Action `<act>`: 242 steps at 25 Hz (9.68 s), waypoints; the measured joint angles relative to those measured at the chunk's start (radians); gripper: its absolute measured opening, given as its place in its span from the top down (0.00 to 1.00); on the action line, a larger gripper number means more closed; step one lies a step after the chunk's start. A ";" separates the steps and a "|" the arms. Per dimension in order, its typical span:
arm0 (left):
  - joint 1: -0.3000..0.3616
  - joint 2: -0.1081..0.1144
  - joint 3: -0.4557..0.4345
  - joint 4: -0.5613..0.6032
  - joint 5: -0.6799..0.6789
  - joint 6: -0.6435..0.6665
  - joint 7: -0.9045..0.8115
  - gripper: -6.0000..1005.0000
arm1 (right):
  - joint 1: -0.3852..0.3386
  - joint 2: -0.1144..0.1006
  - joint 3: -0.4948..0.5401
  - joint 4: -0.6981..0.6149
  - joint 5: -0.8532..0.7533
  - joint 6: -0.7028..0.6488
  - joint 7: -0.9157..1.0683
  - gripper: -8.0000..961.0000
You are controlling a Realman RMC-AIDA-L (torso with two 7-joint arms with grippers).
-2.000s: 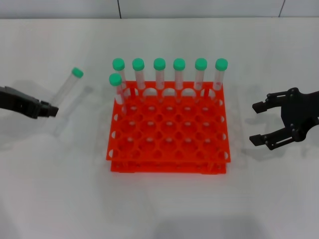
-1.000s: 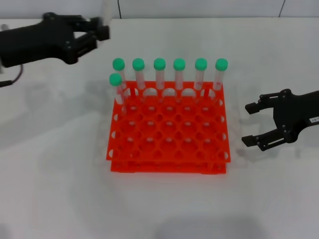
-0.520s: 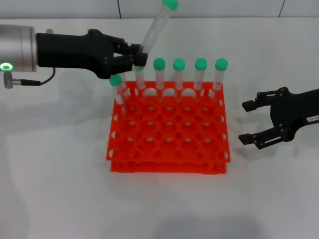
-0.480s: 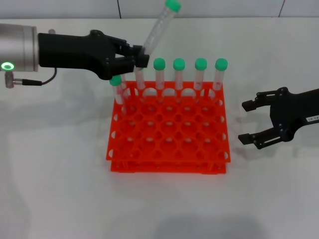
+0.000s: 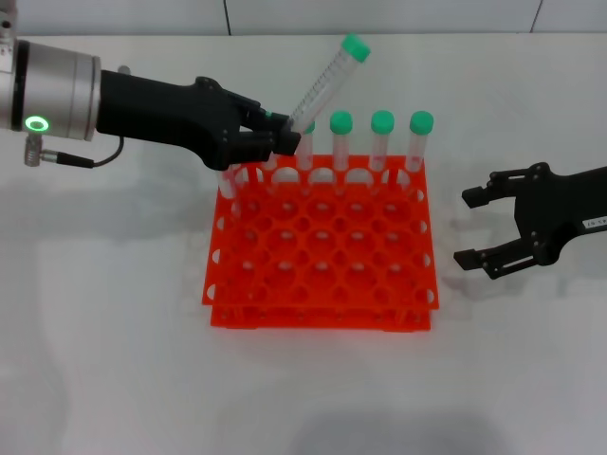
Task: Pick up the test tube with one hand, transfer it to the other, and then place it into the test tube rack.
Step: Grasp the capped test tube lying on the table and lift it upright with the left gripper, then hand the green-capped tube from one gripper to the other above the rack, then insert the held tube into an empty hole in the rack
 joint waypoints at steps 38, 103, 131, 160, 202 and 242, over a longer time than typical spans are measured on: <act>-0.016 -0.023 0.036 -0.054 0.055 -0.090 0.065 0.80 | 0.004 0.009 0.040 0.040 0.178 -0.010 0.000 0.10; -0.013 -0.064 0.035 -0.052 0.040 -0.114 0.169 0.80 | 0.107 0.036 -0.133 0.604 0.894 0.113 -0.211 0.16; -0.011 -0.067 0.034 -0.055 0.044 -0.105 0.161 0.78 | 0.101 0.036 -0.160 0.600 0.902 0.090 -0.216 0.73; 0.290 -0.120 0.036 0.543 -0.081 0.051 -0.146 0.14 | 0.082 0.023 -0.171 0.557 0.890 0.068 -0.223 0.71; 0.697 -0.094 -0.259 0.205 -0.255 0.041 0.333 0.11 | 0.322 0.028 -0.381 0.326 0.658 0.330 -0.116 0.69; 0.636 -0.094 -0.260 0.195 -0.221 0.010 0.329 0.11 | 0.418 0.024 -0.415 0.338 0.526 0.433 0.010 0.67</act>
